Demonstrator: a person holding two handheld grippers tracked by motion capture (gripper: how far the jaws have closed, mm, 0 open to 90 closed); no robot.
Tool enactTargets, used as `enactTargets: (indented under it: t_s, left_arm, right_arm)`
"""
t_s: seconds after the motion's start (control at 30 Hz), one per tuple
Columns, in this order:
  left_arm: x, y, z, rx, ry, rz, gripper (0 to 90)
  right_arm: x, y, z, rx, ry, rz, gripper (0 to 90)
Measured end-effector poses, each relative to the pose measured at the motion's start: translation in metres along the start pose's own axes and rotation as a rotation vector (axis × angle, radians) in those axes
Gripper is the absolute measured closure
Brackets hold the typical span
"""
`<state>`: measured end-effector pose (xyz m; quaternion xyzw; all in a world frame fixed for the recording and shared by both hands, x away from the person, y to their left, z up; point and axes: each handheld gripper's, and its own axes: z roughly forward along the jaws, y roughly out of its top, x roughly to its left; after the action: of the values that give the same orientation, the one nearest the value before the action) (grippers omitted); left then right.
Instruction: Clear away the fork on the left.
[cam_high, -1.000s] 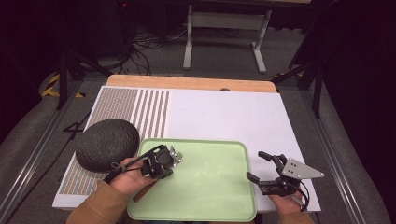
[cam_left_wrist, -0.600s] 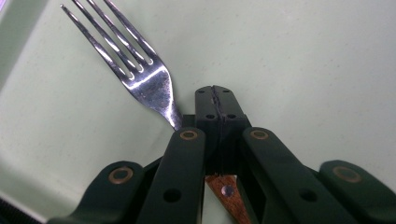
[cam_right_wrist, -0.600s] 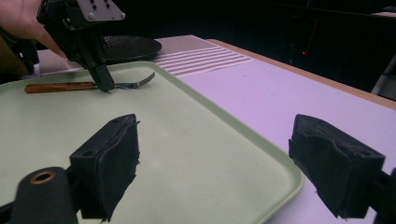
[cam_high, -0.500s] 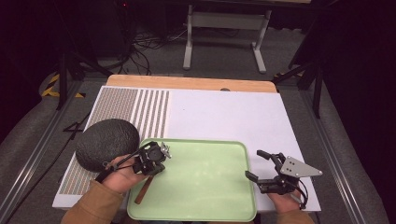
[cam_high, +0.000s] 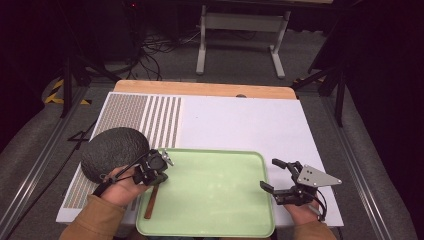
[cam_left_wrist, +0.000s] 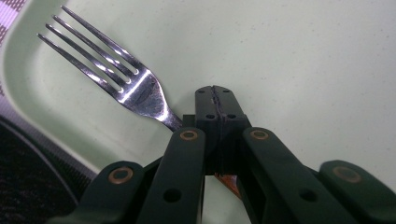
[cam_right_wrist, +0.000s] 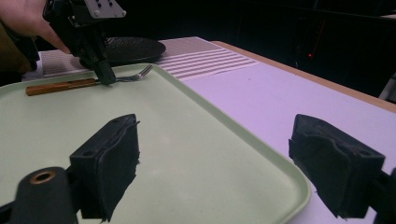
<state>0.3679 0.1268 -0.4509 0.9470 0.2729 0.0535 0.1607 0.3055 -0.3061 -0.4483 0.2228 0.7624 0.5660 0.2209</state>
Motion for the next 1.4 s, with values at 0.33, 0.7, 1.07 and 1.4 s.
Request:
enactTargets:
  t_s: [0.33,0.7,1.07,1.4]
  left_arm:
    - [0.006,-0.008,-0.002,-0.009,0.008,-0.039,89.8]
    - [0.006,-0.012,-0.014,-0.095,-0.019,0.008,77.7]
    - [0.005,-0.027,-0.045,-0.364,-0.024,0.127,36.4]
    - [0.015,-0.066,-0.055,-0.668,-0.107,0.026,8.6]
  right_arm:
    - [-0.001,0.002,0.003,-0.002,0.012,-0.003,16.2]
    - [0.000,0.004,0.006,-0.010,0.017,-0.001,16.2]
    - [0.001,0.008,0.002,-0.025,0.019,-0.004,16.2]
    - [-0.003,0.010,0.002,-0.033,0.028,0.008,16.0]
